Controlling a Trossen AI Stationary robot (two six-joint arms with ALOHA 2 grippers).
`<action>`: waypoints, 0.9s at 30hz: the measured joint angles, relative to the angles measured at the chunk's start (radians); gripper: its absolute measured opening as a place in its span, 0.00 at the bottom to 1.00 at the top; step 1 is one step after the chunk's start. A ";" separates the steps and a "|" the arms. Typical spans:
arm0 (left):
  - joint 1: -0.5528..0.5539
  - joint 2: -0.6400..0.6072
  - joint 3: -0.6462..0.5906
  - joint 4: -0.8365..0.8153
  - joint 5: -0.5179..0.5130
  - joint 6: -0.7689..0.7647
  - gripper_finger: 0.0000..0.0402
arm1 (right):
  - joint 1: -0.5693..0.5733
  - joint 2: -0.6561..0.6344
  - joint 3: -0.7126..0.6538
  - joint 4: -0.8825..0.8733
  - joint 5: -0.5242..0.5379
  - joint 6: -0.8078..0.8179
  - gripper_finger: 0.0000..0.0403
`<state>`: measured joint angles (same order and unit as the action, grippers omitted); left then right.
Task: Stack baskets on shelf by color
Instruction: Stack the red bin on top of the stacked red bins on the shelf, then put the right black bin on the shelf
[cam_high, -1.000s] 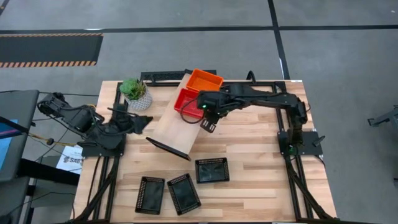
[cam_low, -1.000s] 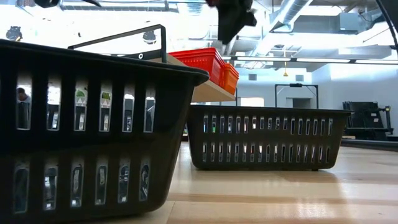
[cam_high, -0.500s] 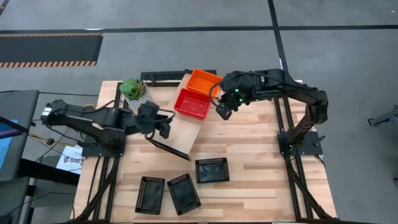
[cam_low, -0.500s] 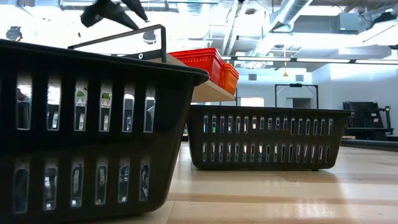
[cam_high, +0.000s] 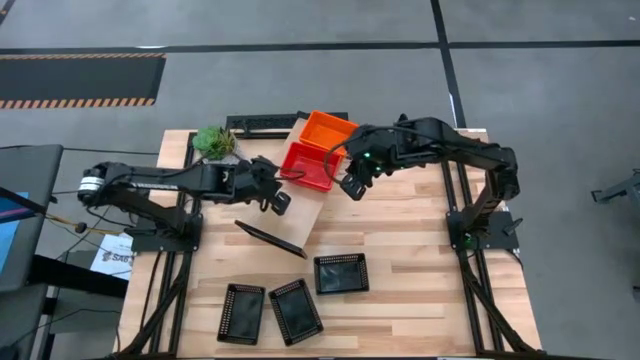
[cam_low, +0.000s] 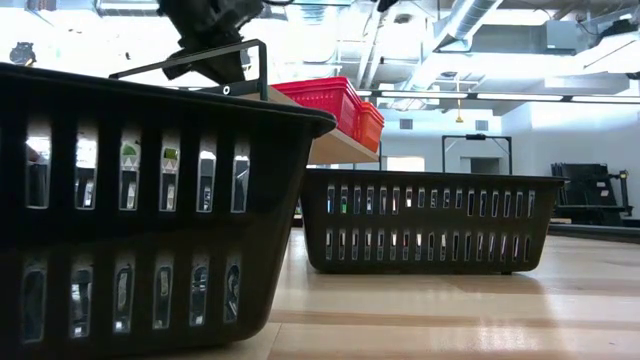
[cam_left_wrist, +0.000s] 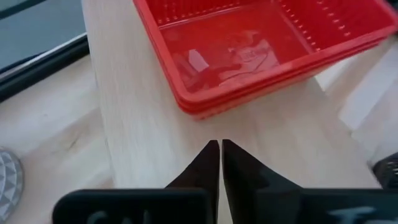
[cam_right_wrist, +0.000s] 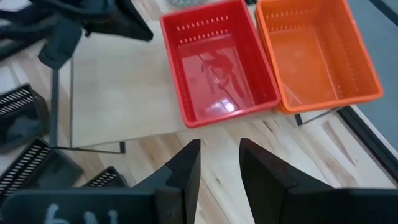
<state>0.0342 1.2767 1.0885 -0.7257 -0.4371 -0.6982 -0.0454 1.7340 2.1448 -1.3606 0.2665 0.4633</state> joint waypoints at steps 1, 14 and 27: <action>0.007 0.006 0.000 0.003 0.003 0.009 0.00 | -0.002 0.003 -0.001 -0.006 0.000 0.000 0.33; 0.102 0.018 0.000 0.119 -0.002 0.078 0.00 | -0.003 0.013 -0.001 -0.017 0.000 -0.001 0.33; 0.065 -0.010 0.000 0.118 0.153 0.014 0.02 | 0.099 0.013 -0.071 -0.205 -0.033 0.016 0.35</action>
<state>0.0994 1.2669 1.0885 -0.6072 -0.2840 -0.6840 0.0537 1.7465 2.0743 -1.5660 0.2334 0.4793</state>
